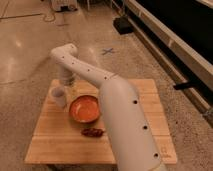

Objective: Place the ceramic cup in the ceramic bowl

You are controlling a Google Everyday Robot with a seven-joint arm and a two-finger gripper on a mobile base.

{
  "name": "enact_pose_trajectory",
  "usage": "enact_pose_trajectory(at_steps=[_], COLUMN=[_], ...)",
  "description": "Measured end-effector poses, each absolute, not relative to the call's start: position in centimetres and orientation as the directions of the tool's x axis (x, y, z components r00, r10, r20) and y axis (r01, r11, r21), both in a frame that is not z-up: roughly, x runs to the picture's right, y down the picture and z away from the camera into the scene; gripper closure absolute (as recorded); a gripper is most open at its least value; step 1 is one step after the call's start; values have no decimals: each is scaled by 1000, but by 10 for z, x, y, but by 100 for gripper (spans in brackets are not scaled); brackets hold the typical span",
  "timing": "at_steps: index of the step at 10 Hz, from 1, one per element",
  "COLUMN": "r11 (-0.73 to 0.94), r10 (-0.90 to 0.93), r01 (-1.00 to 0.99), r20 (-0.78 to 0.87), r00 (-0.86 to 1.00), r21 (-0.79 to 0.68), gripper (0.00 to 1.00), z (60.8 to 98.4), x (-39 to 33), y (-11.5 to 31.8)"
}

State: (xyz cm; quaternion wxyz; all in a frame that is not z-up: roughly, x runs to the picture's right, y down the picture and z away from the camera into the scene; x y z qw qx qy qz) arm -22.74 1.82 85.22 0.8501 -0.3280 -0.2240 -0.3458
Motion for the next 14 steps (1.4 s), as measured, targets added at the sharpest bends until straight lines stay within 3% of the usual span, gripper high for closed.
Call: enact_pose_trajectory(at_steps=[10, 11, 14], r11=[483, 474, 464], r10=[-525, -538, -553], r01=[796, 800, 803], r20=[606, 599, 586], r00=[597, 593, 592], r21=[-365, -367, -374], gripper=[30, 36, 68], z=[860, 863, 868], x=[-236, -236, -234], y=[59, 61, 66])
